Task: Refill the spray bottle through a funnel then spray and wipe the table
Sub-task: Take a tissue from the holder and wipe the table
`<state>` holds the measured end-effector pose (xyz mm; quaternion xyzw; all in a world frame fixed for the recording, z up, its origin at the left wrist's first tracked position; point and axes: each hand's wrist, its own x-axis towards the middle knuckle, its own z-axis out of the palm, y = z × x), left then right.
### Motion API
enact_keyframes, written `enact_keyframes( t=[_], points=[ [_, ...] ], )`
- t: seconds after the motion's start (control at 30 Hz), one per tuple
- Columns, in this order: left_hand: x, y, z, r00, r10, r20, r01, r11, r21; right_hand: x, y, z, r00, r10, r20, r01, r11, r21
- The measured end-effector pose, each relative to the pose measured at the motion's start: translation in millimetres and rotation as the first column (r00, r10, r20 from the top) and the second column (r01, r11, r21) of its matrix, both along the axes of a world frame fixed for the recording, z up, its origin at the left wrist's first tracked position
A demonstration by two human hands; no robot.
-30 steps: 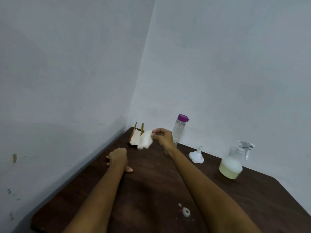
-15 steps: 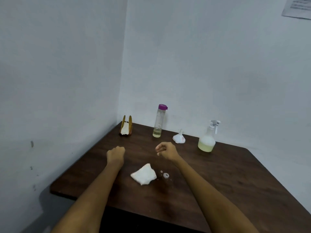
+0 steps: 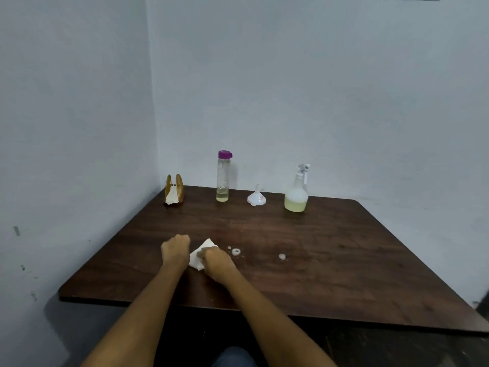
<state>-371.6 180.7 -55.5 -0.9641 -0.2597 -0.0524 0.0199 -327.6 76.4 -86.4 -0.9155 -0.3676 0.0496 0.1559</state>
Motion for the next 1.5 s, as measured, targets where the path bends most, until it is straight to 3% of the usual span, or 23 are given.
enact_keyframes(
  t=[0.23,0.43,0.57,0.8,0.9,1.0,1.23,1.33,1.5],
  points=[
    [1,-18,-2,0.997,-0.034,-0.069,0.034,0.999,-0.005,27,-56,5,0.958,-0.209,0.194,0.232,0.967,-0.105],
    [7,-22,3,0.992,-0.012,-0.123,0.012,1.000,0.001,51,-165,8,0.874,-0.459,0.157,0.473,0.879,-0.064],
    [6,-24,3,0.990,-0.020,-0.137,0.020,1.000,0.002,53,-230,11,0.736,-0.662,0.140,0.668,0.744,0.005],
    [-1,-19,2,0.993,-0.018,-0.117,0.015,1.000,-0.022,37,-234,11,0.613,-0.781,0.120,0.781,0.622,0.052],
    [0,-13,-1,0.995,-0.009,-0.100,0.008,1.000,-0.013,27,-206,12,0.627,-0.774,0.091,0.770,0.633,0.079],
    [0,-6,-2,0.994,0.005,-0.107,-0.005,1.000,0.002,19,-160,10,0.706,-0.701,0.097,0.696,0.713,0.084],
    [-16,14,-1,0.991,0.064,-0.115,-0.059,0.997,0.042,-35,-10,5,0.959,-0.282,0.034,0.277,0.955,0.108],
    [-22,20,-2,0.989,0.092,-0.113,-0.087,0.995,0.050,-58,21,2,0.989,-0.146,0.040,0.143,0.988,0.058],
    [-26,13,1,0.986,0.091,-0.141,-0.082,0.994,0.069,-50,10,0,0.984,-0.160,0.076,0.158,0.987,0.034]
  ],
)
